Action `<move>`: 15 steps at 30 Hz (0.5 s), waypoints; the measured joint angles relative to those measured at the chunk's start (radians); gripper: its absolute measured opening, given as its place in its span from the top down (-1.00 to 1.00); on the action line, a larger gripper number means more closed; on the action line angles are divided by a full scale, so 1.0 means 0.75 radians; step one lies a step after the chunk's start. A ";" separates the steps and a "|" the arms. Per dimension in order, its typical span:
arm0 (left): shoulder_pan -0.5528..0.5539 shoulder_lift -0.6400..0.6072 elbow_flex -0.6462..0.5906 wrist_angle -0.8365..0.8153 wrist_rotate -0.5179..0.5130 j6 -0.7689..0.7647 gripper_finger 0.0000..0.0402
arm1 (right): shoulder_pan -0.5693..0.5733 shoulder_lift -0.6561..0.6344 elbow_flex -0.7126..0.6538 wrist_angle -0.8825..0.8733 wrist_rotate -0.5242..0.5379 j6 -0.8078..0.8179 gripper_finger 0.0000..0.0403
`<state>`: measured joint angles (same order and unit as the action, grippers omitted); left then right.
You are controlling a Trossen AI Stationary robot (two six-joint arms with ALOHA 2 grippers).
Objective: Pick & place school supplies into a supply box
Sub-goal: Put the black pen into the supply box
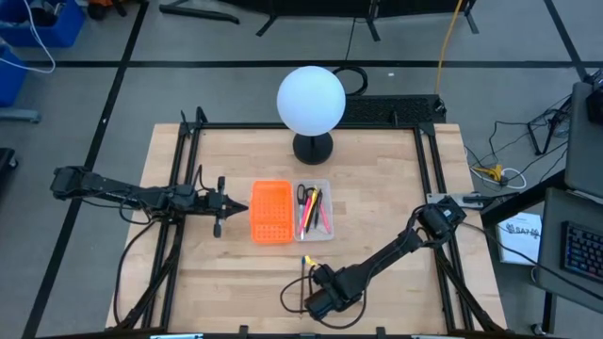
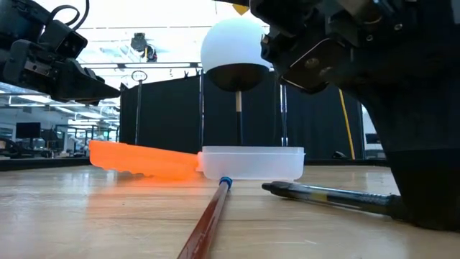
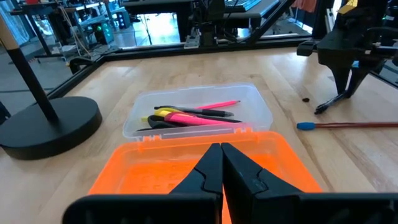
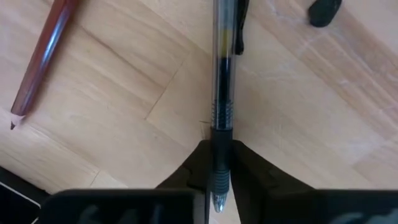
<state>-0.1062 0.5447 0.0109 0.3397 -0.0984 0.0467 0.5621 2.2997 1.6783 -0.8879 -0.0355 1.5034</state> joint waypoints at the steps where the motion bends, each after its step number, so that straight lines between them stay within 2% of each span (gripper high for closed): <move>1: 0.000 0.000 0.000 0.001 0.000 0.001 0.96 | 0.000 -0.015 -0.004 0.000 0.009 0.003 0.83; 6: 0.000 0.000 0.000 0.002 0.000 0.001 0.96 | 0.006 -0.101 -0.004 0.026 0.114 0.003 0.87; 11: 0.000 0.000 0.000 -0.006 0.000 0.001 0.96 | 0.016 -0.200 -0.013 0.057 0.376 -0.028 0.87; 15: 0.000 0.000 0.000 -0.012 0.001 0.001 0.96 | 0.030 -0.298 -0.007 0.104 0.476 -0.034 0.87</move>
<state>-0.1062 0.5448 0.0109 0.3309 -0.0978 0.0475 0.5845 2.0761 1.6734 -0.8100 0.3216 1.4780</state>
